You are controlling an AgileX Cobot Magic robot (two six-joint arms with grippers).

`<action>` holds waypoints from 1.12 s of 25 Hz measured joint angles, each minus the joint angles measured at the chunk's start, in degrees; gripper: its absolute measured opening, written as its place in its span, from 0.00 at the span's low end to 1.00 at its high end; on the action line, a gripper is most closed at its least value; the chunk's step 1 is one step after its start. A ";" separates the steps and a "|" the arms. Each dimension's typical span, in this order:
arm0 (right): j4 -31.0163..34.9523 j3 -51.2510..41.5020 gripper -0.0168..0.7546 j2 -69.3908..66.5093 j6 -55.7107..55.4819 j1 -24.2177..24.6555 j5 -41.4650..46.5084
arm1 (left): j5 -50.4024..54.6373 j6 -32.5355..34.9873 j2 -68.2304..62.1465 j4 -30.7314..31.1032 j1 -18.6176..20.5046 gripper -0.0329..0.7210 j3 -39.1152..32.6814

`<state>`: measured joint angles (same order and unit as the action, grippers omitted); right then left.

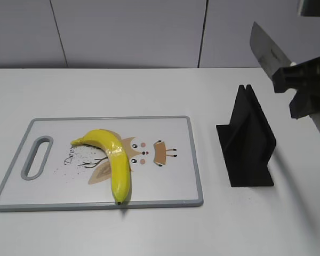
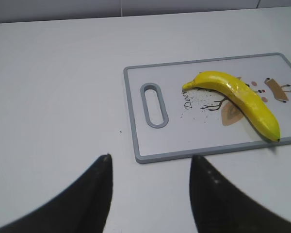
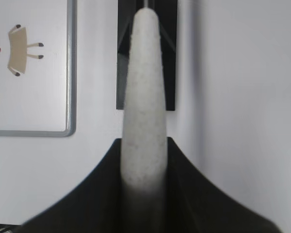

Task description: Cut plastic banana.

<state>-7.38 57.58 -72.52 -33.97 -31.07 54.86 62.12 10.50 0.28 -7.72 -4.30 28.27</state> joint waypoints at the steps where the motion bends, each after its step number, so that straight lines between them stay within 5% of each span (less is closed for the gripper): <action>1: -0.44 0.48 0.26 0.24 0.13 0.00 0.00 | 0.00 0.17 0.00 0.00 0.00 0.70 0.00; 10: -2.66 9.25 0.26 -2.26 11.07 0.00 1.77 | -2.68 0.97 -4.39 -0.05 0.00 0.71 1.70; 16: -3.41 17.50 0.26 -8.97 19.36 0.00 2.61 | -12.19 2.05 -16.62 -0.23 0.00 0.88 8.18; 28: -3.64 31.04 0.26 -23.81 38.34 0.00 2.66 | -18.20 23.01 -43.13 -6.05 0.00 0.89 23.10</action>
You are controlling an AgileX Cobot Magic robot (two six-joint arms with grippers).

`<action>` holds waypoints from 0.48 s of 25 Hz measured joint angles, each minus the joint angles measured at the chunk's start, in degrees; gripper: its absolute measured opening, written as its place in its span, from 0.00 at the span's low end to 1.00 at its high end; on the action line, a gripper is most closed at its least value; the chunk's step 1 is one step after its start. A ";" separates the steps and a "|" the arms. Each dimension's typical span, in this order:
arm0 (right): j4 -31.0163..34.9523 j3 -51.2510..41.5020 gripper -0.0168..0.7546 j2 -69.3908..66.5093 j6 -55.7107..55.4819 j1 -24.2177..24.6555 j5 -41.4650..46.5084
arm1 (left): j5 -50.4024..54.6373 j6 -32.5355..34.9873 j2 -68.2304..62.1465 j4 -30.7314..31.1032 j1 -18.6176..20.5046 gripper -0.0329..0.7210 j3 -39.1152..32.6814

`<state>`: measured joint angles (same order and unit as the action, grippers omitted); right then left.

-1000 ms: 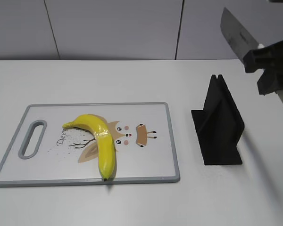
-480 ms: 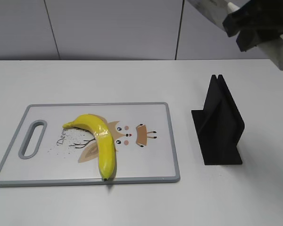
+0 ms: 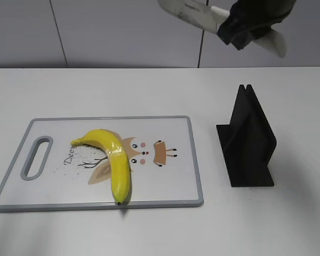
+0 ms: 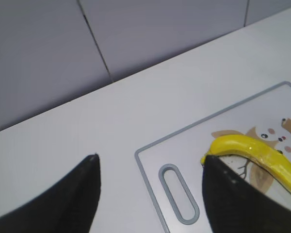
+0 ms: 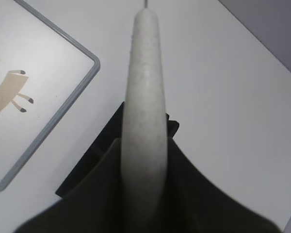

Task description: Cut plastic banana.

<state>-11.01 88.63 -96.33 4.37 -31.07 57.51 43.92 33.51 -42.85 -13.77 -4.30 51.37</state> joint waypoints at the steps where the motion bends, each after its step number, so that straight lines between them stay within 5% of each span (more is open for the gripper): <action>1: 0.05 0.71 0.26 -0.90 1.98 0.00 0.00 | 1.13 1.80 -2.27 -1.09 0.00 0.88 1.78; 12: 12.72 1.91 0.26 -8.25 30.69 0.00 0.13 | 9.73 20.20 -21.74 -2.60 -9.51 0.84 15.86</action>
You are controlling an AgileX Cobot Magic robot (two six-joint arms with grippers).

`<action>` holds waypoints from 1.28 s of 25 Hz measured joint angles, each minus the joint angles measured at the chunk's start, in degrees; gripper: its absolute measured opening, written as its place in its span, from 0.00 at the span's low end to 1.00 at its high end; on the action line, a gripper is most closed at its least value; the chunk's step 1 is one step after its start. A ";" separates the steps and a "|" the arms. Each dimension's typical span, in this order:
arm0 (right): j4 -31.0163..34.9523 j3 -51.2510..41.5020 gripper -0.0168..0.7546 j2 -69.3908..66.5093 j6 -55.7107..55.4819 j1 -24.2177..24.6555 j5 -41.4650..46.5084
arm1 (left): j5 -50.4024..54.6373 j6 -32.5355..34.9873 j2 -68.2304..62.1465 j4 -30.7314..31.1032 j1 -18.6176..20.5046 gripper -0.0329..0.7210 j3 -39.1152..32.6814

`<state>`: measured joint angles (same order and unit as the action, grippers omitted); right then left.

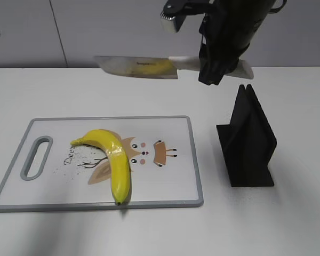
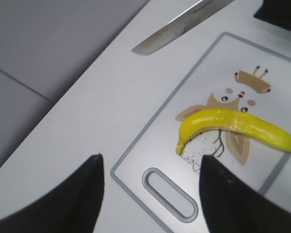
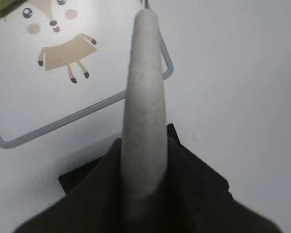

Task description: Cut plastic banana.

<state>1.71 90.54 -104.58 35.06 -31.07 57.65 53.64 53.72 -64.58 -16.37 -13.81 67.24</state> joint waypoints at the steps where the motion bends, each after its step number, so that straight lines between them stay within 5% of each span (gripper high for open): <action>1: 0.94 0.00 0.26 -0.42 3.25 0.00 -0.12 | 1.04 1.99 -2.03 0.11 -0.67 0.84 1.05; 14: 16.60 0.09 0.26 -4.73 32.52 0.00 -2.11 | 8.97 15.60 -22.41 -0.49 -5.16 0.83 9.56; 27: 20.78 0.09 0.26 -4.78 36.37 0.00 -2.04 | 6.85 17.56 -32.05 -0.27 -5.16 0.81 9.60; 30: 21.38 0.09 0.26 -4.78 36.50 0.00 -2.01 | 6.71 17.56 -33.12 -0.14 -5.16 0.70 9.60; 32: 21.37 0.09 0.26 -4.78 36.50 0.00 -1.97 | 6.78 17.56 -33.46 -0.14 -5.16 0.44 9.60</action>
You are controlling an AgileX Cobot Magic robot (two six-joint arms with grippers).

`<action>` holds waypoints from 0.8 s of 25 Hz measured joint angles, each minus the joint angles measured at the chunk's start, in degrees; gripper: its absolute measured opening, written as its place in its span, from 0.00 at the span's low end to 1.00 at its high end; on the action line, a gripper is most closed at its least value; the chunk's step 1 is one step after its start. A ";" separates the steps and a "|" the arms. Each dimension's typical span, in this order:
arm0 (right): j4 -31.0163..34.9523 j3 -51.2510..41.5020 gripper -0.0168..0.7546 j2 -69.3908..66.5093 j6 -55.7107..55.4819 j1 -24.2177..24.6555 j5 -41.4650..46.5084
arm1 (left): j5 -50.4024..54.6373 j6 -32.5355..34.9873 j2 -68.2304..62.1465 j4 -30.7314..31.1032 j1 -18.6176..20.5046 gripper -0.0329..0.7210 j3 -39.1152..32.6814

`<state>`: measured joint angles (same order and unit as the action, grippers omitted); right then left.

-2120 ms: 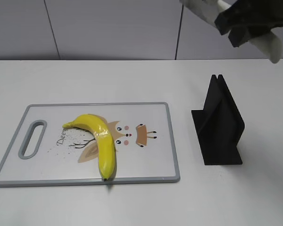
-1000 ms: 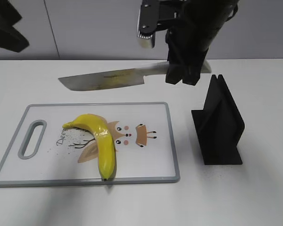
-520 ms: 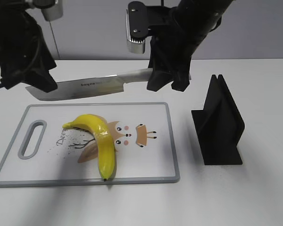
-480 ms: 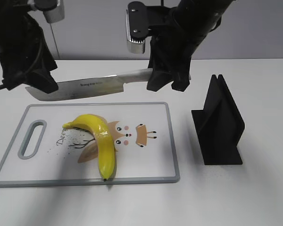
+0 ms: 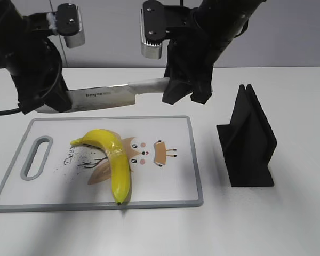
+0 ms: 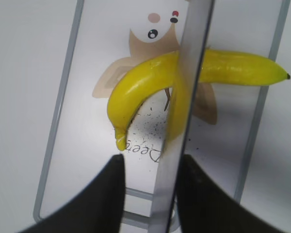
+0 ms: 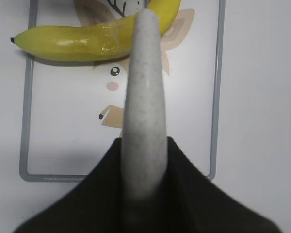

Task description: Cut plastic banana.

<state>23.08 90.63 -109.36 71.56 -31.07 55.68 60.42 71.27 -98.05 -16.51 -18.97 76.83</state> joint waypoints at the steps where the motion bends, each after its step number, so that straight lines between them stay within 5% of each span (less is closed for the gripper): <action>1: 0.00 0.00 0.26 0.00 0.00 0.00 0.00 | 0.00 -0.12 -0.12 0.00 0.00 0.28 0.00; 4: 0.00 0.02 0.26 0.00 -0.11 0.05 -0.06 | 0.95 -2.51 -0.37 -0.34 0.00 0.07 0.00; 11: 0.00 -1.99 0.26 -0.01 -0.24 0.07 -0.59 | 0.90 -3.15 -1.89 -1.53 -0.24 0.06 -0.98; 20: -1.86 -2.91 0.26 -7.69 0.26 0.07 -2.90 | -12.94 -3.15 -4.95 -4.67 -0.24 0.06 -11.49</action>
<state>21.22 87.72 -117.05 71.81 -31.00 52.79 47.48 68.13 -102.99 -21.18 -19.21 65.35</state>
